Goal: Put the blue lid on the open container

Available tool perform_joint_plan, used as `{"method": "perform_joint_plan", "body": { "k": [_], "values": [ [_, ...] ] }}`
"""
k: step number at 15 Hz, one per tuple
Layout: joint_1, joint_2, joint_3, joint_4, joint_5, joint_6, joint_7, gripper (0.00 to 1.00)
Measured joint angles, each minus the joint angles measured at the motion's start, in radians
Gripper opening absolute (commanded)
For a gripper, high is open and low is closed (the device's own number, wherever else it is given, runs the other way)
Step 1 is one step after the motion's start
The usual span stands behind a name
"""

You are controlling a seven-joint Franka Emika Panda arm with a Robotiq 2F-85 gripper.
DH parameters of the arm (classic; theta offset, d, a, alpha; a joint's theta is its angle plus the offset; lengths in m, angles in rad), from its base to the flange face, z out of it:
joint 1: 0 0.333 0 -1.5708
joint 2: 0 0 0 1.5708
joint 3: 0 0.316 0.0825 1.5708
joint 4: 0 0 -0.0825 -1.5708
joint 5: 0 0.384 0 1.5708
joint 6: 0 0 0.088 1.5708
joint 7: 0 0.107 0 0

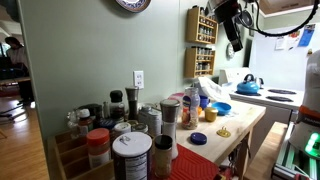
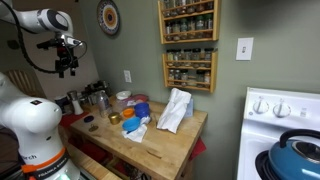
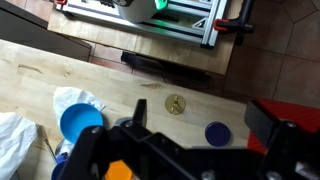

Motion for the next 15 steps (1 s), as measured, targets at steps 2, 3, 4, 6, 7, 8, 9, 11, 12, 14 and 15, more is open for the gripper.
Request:
{"method": "perform_joint_plan", "body": {
  "k": [2,3,4,6,7,8,9,11,12,14,15],
  "values": [
    [0.001,0.033,0.013,0.017,0.000,0.004,0.022,1.00],
    [0.000,0.040,0.010,0.021,0.000,0.004,0.022,1.00],
    [0.000,0.044,0.006,0.023,0.000,0.004,0.022,1.00],
    [0.001,0.045,0.003,0.025,-0.001,0.004,0.022,1.00],
    [0.005,0.047,0.003,0.025,0.001,-0.003,0.022,1.00],
    [0.012,0.054,0.004,0.024,0.006,-0.013,0.023,1.00],
    [0.019,0.065,0.007,0.019,0.023,-0.013,0.036,1.00],
    [0.033,0.093,0.023,0.000,0.075,0.034,0.092,1.00],
    [0.041,0.108,0.032,-0.017,0.108,0.090,0.125,1.00],
    [0.057,0.136,0.047,-0.054,0.170,0.223,0.179,1.00],
    [0.064,0.150,0.054,-0.075,0.200,0.293,0.213,1.00]
  ]
}}
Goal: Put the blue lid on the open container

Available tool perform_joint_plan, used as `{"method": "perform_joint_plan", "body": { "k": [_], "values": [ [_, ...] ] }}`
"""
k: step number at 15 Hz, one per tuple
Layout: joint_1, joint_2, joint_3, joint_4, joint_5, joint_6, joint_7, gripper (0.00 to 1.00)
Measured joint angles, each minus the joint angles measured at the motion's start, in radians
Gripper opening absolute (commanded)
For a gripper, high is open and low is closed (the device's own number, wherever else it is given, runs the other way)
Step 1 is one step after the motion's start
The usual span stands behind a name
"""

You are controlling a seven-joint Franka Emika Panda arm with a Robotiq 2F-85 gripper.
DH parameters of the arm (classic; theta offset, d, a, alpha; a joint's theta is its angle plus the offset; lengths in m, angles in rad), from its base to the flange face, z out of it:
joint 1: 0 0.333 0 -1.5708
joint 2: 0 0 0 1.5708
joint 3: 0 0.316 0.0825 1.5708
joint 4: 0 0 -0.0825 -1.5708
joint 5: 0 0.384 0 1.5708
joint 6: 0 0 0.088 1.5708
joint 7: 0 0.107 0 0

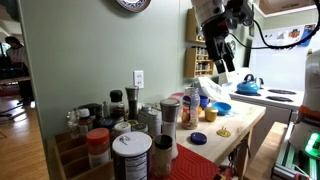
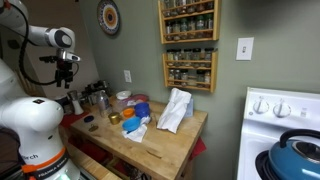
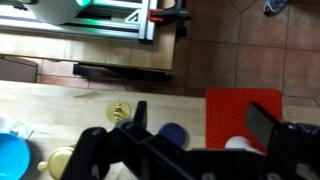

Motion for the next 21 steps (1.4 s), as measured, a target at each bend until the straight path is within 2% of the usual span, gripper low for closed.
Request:
{"method": "perform_joint_plan", "body": {
  "k": [5,7,14,19,21],
  "values": [
    [0.035,0.066,0.012,-0.111,0.036,0.301,0.054,1.00],
    [0.044,0.088,0.013,-0.130,0.036,0.337,0.054,1.00],
    [0.049,0.125,-0.008,-0.135,0.030,0.358,0.051,1.00],
    [0.054,0.229,-0.013,-0.194,0.020,0.598,0.019,1.00],
    [0.057,0.263,-0.021,-0.218,0.020,0.658,-0.014,1.00]
  ]
}}
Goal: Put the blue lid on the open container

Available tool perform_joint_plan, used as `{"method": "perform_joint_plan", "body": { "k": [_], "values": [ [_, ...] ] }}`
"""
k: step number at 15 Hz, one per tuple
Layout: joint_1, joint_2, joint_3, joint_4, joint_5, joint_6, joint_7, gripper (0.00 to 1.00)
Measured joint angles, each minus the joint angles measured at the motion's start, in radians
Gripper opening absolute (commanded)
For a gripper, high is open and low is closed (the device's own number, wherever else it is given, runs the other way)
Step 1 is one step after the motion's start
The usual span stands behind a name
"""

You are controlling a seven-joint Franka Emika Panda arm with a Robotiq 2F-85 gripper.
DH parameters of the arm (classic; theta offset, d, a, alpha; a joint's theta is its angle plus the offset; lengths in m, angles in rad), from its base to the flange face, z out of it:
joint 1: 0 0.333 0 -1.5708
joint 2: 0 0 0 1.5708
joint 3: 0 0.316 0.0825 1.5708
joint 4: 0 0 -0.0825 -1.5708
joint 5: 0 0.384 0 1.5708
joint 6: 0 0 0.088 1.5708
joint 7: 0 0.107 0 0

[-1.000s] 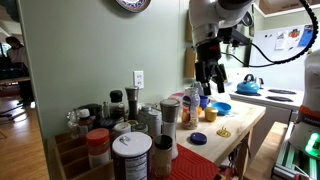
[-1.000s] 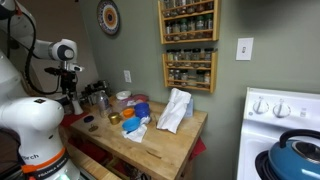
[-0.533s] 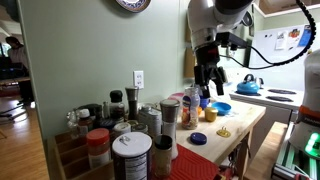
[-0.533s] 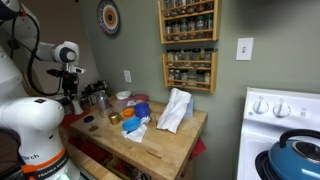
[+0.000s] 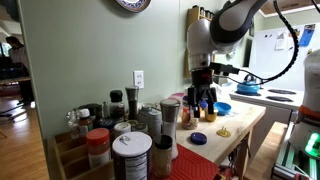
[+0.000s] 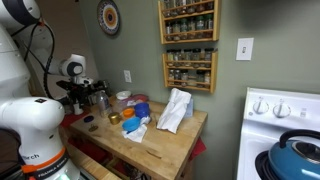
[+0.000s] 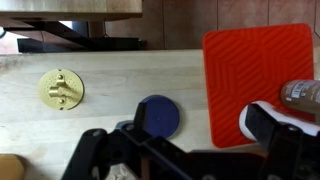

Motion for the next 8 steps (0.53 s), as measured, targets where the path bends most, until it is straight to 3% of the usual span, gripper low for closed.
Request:
{"method": "perform_joint_plan", "body": {
  "k": [8],
  "values": [
    [0.012,0.094,-0.027,-0.062,0.001,0.128,-0.092,1.00]
  ]
}}
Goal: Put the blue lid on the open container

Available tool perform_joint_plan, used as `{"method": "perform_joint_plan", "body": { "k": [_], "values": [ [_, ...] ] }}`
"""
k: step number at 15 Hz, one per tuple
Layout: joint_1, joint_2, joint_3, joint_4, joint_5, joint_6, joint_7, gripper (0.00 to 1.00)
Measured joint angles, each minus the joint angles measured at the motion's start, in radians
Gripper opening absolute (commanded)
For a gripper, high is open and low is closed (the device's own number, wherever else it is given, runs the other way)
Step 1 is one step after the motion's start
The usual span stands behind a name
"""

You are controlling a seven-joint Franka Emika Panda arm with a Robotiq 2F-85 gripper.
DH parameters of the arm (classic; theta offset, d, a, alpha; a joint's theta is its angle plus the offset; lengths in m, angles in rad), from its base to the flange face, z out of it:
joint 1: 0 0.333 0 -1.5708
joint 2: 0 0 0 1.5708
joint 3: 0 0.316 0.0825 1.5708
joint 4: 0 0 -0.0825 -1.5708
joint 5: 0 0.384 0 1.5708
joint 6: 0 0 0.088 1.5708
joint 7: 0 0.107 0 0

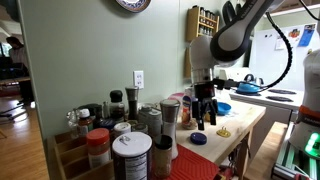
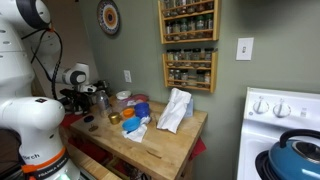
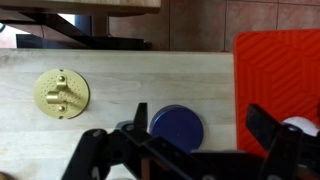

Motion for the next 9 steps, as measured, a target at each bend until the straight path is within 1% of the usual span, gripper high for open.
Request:
{"method": "perform_joint_plan", "body": {
  "k": [6,9],
  "values": [
    [0.033,0.072,-0.004,-0.013,-0.028,0.130,0.065,1.00],
    [0.056,0.093,-0.023,-0.019,-0.123,0.189,0.145,1.00]
  ]
}}
